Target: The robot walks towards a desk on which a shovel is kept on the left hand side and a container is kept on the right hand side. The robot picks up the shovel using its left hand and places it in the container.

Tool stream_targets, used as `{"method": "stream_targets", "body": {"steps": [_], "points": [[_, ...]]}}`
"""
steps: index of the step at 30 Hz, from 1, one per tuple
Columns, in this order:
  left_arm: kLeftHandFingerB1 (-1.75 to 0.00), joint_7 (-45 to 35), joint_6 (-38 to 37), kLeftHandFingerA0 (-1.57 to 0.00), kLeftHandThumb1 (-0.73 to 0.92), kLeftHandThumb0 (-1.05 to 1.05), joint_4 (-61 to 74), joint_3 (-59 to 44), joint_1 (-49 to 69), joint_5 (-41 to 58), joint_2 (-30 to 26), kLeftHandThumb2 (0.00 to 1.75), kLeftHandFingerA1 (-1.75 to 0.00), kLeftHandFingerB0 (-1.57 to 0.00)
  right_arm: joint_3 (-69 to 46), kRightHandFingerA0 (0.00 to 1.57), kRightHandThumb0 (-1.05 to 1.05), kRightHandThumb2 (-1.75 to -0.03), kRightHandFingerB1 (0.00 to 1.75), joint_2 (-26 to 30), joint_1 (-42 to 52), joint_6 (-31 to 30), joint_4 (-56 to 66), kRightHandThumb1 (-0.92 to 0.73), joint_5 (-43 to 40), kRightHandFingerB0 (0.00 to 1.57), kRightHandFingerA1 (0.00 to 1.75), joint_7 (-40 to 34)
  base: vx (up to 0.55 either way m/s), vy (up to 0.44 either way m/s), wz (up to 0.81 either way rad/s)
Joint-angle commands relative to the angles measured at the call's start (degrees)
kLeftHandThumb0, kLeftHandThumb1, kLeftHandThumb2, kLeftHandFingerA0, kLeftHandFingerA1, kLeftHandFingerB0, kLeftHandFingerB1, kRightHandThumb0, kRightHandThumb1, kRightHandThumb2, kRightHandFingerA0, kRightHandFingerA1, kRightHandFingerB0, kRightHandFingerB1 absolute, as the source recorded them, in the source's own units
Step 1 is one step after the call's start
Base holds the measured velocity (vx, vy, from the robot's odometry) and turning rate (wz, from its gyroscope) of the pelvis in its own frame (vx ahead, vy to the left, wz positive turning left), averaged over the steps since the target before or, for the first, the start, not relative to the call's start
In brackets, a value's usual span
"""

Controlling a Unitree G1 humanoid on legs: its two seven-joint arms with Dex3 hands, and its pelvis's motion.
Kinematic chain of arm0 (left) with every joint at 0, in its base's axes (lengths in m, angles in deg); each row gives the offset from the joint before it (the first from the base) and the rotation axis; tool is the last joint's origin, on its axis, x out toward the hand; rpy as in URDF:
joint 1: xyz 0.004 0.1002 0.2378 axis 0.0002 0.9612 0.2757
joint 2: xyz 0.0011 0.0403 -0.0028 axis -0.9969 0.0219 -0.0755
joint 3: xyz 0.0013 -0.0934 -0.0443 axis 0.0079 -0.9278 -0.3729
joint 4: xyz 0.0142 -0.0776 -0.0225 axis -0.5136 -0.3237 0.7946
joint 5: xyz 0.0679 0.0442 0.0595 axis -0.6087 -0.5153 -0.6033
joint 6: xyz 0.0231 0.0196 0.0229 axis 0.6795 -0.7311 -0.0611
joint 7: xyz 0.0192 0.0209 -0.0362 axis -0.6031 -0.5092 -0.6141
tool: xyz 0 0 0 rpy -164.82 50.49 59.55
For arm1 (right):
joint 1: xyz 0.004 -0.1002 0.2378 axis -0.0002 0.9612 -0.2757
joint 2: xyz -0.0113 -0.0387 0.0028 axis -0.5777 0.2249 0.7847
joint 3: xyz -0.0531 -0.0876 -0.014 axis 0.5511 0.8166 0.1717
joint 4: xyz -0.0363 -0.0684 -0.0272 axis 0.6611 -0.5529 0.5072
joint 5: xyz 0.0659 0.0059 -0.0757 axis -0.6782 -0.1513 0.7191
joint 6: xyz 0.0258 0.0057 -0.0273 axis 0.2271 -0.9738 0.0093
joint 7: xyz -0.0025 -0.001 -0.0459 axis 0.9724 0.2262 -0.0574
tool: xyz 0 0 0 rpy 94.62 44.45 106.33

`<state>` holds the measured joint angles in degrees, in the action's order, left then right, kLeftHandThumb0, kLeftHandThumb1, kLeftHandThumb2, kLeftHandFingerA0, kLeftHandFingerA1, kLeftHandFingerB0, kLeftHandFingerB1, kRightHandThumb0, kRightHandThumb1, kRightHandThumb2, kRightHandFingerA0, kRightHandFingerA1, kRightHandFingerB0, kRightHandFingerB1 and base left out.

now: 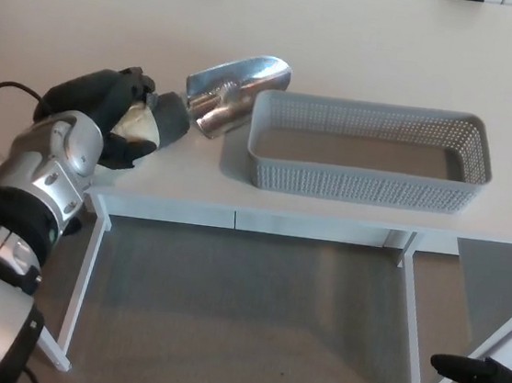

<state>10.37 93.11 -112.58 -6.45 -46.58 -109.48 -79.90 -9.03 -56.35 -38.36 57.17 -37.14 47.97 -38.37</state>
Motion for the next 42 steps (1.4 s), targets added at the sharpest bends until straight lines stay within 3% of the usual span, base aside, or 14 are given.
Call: {"method": "stream_targets", "body": {"steps": [1,10,16,18,23,26,28,30,33,34,35,36,40,42], "points": [[-0.41,-9.68,-2.19,-0.91,0.71,-0.16,-2.41,-0.36,2.98,2.12,-0.40,0.61,-0.51,-0.64,0.11,0.77,-0.42,-0.54,0.49,0.76,0.21,1.54,0.40,-0.49,-0.01,0.66,0.58,0.24,0.00,0.000,0.00],[-0.65,-15.60,1.84,-1.03,0.70,-0.19,-4.49,1.55,2.25,0.72,-1.48,0.71,-0.94,-0.95,-0.07,0.77,-0.42,-0.55,0.50,0.99,-0.36,0.88,1.04,-0.50,-0.51,0.68,0.59,0.79,0.00,0.000,0.00],[-1.09,-17.08,3.08,-0.92,0.60,-0.14,-4.95,2.22,2.21,0.41,-1.56,0.79,-1.08,-0.79,-0.06,0.75,-0.46,-0.54,0.50,0.92,-0.43,0.49,1.42,-0.48,-0.44,0.67,0.58,0.65,0.00,0.000,0.00],[-0.49,-19.04,2.68,-0.97,0.71,-0.21,-5.35,2.88,2.18,-0.02,-1.83,0.61,-0.89,-0.82,0.01,0.73,-0.44,-0.82,0.61,0.86,-0.36,-0.48,2.34,-0.39,-0.59,0.56,0.71,0.77,0.00,0.000,0.00],[-0.43,-20.86,1.43,-0.79,0.74,-0.18,-5.55,2.68,3.36,0.70,-1.90,0.63,-0.49,-0.67,-0.10,0.79,-0.44,-0.55,0.49,1.05,-0.47,-0.10,2.53,-0.49,-0.59,0.66,0.60,0.82,0.00,0.000,0.00],[-0.56,-20.13,2.75,-1.00,0.62,-0.14,-6.12,2.78,3.20,0.60,-1.12,0.63,-0.93,-0.84,-0.32,0.80,-0.44,-0.55,0.49,1.07,-1.52,-0.39,2.17,-0.49,-0.61,0.66,0.60,0.59,0.00,0.000,0.00],[-1.07,-16.39,2.35,-0.92,0.57,-0.10,-5.95,3.65,4.52,-0.33,-0.45,0.75,-1.07,-0.76,-0.35,0.76,-0.45,-0.83,0.60,1.30,-1.41,-0.71,2.47,-0.41,-0.44,0.55,0.72,0.60,0.00,0.000,0.00],[-0.89,-14.46,2.33,-0.79,0.69,-0.15,-5.74,4.02,5.60,-0.40,0.16,0.71,-1.09,-0.69,-0.50,0.76,-0.43,-0.54,0.49,1.03,-1.42,-0.88,2.60,-0.50,-0.81,0.66,0.58,0.59,0.00,0.000,0.00],[-0.96,-12.56,2.30,-0.80,0.78,-0.19,-5.68,5.24,6.54,-1.29,0.70,0.64,-1.26,-0.68,-0.56,0.76,-0.44,-0.54,0.49,0.87,-1.33,-1.39,3.00,-0.50,-0.83,0.66,0.59,0.50,0.00,0.000,0.00],[-0.75,-12.10,1.92,-0.83,0.76,-0.19,-5.62,5.16,6.98,-1.05,0.81,0.68,-1.19,-0.72,-0.61,0.77,-0.43,-0.54,0.49,0.75,-1.32,-1.61,3.11,-0.49,-0.92,0.66,0.59,0.44,0.00,0.000,0.00],[-1.45,-11.05,1.05,-0.89,0.77,-0.20,-5.55,3.78,7.86,0.42,1.02,0.73,-1.52,-0.60,-0.65,0.76,-0.43,-0.54,0.49,0.65,-1.23,-1.26,2.90,-0.49,-1.22,0.66,0.59,0.65,0.00,0.000,0.00],[-1.52,-10.21,0.99,-0.86,0.75,-0.20,-5.54,2.50,8.31,1.63,1.26,0.71,-1.55,-0.60,-0.56,0.77,-0.43,-0.55,0.49,0.66,-1.06,-1.20,2.95,-0.49,-1.07,0.66,0.59,0.60,0.00,0.000,0.00],[-1.20,-4.01,-1.85,-0.89,0.62,-0.18,-3.94,-5.13,9.21,7.54,1.34,0.77,-1.35,-0.68,-0.70,0.78,-0.43,-0.55,0.49,0.87,-1.20,-1.04,2.58,-0.49,-0.79,0.66,0.59,0.35,0.00,0.000,0.00],[-1.27,-2.75,-2.41,-0.86,0.55,-0.17,-3.15,-12.07,9.03,12.83,1.61,0.92,-1.33,-0.76,-0.62,0.79,-0.44,-0.55,0.49,1.10,-1.12,-0.66,2.49,-0.50,-0.52,0.66,0.59,0.41,0.00,0.000,0.00]]}}
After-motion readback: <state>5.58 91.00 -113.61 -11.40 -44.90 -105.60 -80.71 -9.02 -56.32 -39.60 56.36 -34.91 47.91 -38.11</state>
